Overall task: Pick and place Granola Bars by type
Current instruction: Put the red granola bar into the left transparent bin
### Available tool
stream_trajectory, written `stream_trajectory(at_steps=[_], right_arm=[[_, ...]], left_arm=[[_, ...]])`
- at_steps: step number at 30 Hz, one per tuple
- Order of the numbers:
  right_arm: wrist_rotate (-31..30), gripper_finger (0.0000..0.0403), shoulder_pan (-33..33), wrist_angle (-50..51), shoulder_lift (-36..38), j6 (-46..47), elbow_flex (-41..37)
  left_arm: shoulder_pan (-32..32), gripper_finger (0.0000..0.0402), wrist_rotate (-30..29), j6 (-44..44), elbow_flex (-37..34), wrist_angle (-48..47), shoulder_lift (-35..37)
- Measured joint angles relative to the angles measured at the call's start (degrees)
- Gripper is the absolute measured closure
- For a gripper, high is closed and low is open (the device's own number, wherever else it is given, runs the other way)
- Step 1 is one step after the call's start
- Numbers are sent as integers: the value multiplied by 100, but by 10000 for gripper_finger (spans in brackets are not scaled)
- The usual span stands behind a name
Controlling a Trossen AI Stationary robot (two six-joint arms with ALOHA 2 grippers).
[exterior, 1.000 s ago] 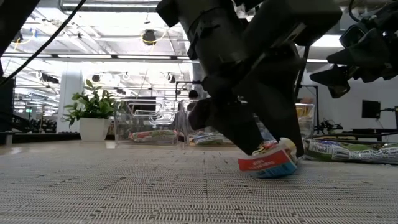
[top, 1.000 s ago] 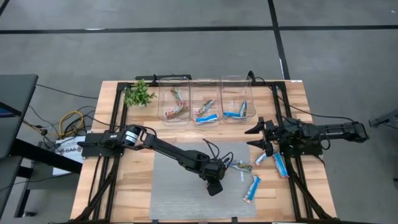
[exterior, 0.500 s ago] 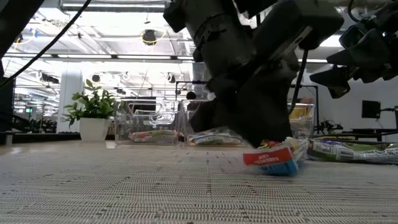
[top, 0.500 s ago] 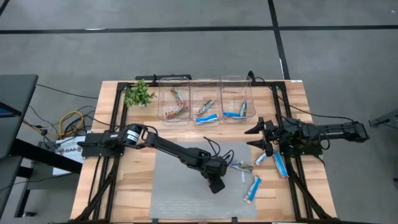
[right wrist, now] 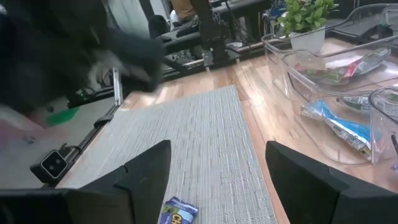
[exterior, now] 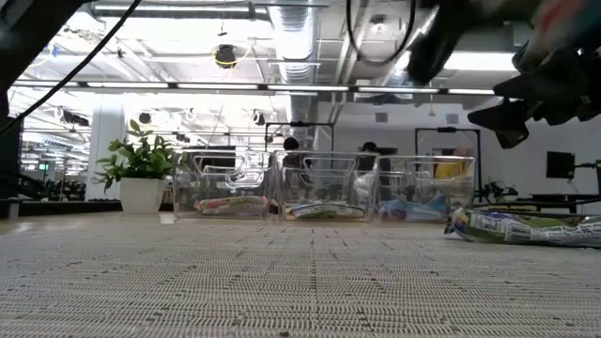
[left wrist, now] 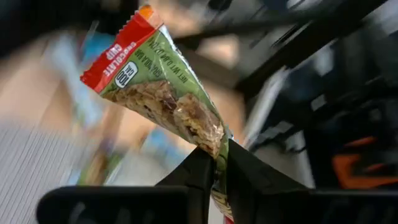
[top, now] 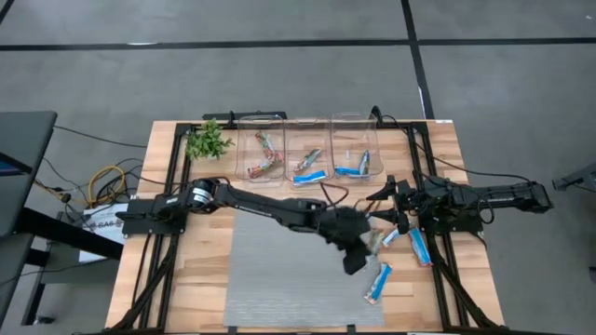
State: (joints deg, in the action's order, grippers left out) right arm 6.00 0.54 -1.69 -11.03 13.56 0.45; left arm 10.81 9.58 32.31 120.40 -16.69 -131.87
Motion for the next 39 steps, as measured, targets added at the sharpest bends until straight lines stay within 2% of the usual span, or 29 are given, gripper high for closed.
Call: stream_trajectory(at_steps=[6, 13, 20, 28, 34, 39], right_arm=[[0, 148, -1, 0, 0, 0, 0], [0, 148, 0, 0, 0, 0, 0], [0, 148, -2, 0, 0, 0, 0], [-1, 148, -2, 0, 0, 0, 0], [-2, 148, -1, 2, 0, 0, 0], [-2, 148, 0, 0, 0, 0, 0]], left_arm=[[-76, 372, 154, -266, 595, 455, 11], [-231, 381, 109, -81, 603, 462, 13], [-872, 382, -22, 99, 581, 433, 13], [-1831, 382, 1171, -361, 581, 362, 88], [-2719, 382, 1744, -1092, 581, -391, 344], [-3404, 382, 1552, -2177, 581, -1630, 597]])
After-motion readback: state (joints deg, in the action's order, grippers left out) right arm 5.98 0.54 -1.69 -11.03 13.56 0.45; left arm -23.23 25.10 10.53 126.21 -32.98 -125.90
